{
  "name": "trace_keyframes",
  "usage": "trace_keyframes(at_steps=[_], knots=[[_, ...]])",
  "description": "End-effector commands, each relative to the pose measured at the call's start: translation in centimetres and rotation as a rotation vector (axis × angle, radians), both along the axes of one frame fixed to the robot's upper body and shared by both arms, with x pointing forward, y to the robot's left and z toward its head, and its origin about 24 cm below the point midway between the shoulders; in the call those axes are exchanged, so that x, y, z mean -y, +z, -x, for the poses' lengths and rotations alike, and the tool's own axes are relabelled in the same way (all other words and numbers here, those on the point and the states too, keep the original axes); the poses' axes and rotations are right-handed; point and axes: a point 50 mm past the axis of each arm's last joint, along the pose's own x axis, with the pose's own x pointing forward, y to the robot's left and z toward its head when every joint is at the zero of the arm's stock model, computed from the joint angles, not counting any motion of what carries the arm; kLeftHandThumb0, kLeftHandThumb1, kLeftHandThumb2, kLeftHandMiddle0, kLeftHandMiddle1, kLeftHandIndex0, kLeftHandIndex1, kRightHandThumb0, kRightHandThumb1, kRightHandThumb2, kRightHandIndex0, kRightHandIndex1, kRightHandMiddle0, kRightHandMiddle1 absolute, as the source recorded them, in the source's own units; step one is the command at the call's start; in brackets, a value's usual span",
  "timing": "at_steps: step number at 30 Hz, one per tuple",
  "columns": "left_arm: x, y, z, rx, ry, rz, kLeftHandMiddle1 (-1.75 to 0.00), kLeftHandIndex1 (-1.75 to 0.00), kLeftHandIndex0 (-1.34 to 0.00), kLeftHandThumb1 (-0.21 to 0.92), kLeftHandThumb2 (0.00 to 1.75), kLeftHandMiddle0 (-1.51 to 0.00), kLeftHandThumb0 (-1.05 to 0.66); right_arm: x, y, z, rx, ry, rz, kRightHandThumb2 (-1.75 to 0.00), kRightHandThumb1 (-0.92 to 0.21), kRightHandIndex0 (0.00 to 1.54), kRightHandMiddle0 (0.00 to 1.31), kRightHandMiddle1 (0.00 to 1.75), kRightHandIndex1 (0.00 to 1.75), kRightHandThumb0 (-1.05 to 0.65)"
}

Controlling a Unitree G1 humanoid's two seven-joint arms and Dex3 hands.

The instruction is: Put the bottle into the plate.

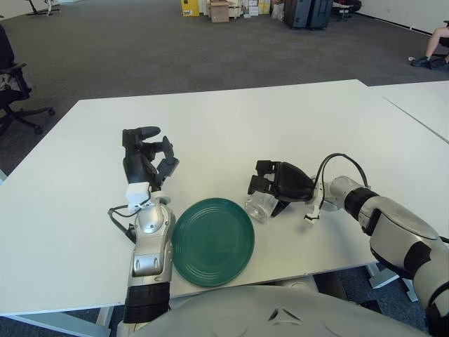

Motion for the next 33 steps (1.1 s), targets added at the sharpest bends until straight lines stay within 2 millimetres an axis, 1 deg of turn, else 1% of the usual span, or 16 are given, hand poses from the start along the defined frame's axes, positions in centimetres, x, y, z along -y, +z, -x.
trace_keyframes(at_steps=[1, 17, 19, 23, 26, 31, 33], knots=[[0.6, 0.4, -0.2, 0.016, 0.010, 0.034, -1.61, -1.75, -0.32, 0.72, 0.79, -0.44, -0.39, 0.9, -1.3, 0.8, -0.010, 0.007, 0.098, -1.51, -0.15, 0.75, 0.50, 1.75, 1.72, 0.00], [0.5, 0.4, -0.1, 0.016, 0.014, 0.035, -1.61, -1.75, -0.32, 0.71, 0.81, -0.46, -0.39, 1.5, -0.9, 0.8, -0.001, 0.024, 0.092, -1.51, -0.15, 0.74, 0.50, 1.75, 1.73, 0.00], [0.4, 0.4, -0.1, 0.019, 0.012, 0.035, -1.61, -1.75, -0.32, 0.71, 0.81, -0.46, -0.39, 1.6, -0.5, 0.5, 0.011, 0.022, 0.088, -1.51, -0.15, 0.74, 0.50, 1.75, 1.73, 0.00], [0.3, 0.4, -0.2, 0.020, 0.011, 0.036, -1.62, -1.75, -0.33, 0.71, 0.81, -0.47, -0.39, 1.5, 0.8, -0.6, 0.041, 0.018, 0.074, -1.51, -0.15, 0.74, 0.50, 1.75, 1.73, 0.00], [0.2, 0.3, -0.2, 0.019, 0.012, 0.039, -1.62, -1.75, -0.33, 0.71, 0.81, -0.48, -0.39, 0.9, 2.0, -1.3, 0.059, 0.021, 0.043, -1.52, -0.15, 0.74, 0.50, 1.75, 1.73, 0.00], [0.1, 0.2, -0.3, 0.019, 0.011, 0.037, -1.61, -1.75, -0.33, 0.70, 0.82, -0.49, -0.39, 0.1, 3.9, -2.0, 0.095, 0.022, -0.025, -1.53, -0.13, 0.75, 0.52, 1.75, 1.73, 0.00], [0.1, 0.2, -0.3, 0.022, 0.010, 0.036, -1.61, -1.75, -0.33, 0.70, 0.82, -0.49, -0.39, -0.4, 5.0, -2.0, 0.108, 0.031, -0.080, -1.54, -0.13, 0.76, 0.52, 1.75, 1.73, 0.00]])
